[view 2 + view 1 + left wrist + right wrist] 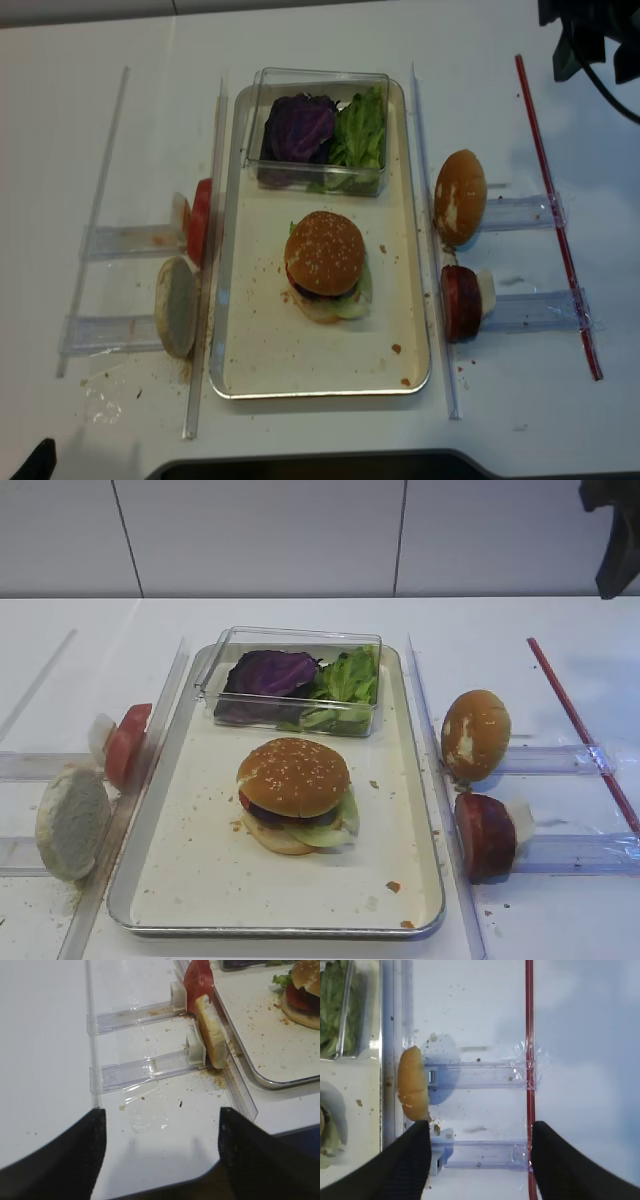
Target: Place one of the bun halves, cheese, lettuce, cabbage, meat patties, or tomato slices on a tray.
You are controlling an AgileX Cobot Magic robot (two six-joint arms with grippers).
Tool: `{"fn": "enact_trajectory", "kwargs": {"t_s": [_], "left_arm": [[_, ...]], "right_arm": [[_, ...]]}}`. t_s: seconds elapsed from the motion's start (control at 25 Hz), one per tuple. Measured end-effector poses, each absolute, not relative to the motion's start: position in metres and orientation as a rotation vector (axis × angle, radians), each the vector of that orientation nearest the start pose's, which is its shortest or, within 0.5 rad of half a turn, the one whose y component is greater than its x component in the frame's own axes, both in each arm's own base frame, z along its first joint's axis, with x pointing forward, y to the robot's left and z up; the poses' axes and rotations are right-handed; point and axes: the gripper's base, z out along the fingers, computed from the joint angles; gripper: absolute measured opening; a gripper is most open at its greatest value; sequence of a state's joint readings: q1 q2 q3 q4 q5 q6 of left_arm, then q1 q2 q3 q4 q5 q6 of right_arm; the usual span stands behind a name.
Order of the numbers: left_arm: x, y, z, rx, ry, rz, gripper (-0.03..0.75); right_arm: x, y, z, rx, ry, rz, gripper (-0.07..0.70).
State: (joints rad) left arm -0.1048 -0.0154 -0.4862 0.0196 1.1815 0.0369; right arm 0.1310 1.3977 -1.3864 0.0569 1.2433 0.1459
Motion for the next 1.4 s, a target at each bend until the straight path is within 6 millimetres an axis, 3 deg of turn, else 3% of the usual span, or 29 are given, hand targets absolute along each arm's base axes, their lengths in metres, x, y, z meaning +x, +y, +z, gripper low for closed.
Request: {"fn": "enact_trajectory", "kwargs": {"t_s": [0.68, 1.08, 1.4], "left_arm": [[-0.011, 0.003, 0.264, 0.151, 2.158, -0.015, 0.438], [-0.011, 0.003, 0.264, 0.151, 2.158, -0.015, 0.438], [-0.011, 0.003, 0.264, 0.151, 2.158, -0.015, 0.439]], "right_arm": [[0.162, 0.027, 0.313, 0.043, 2.848, 0.162, 0.447], [0.114, 0.023, 0.299, 0.039, 2.794, 0.199, 0.447], [0.076, 0.018, 0.287, -0.086, 2.706, 0.188, 0.447]]}}
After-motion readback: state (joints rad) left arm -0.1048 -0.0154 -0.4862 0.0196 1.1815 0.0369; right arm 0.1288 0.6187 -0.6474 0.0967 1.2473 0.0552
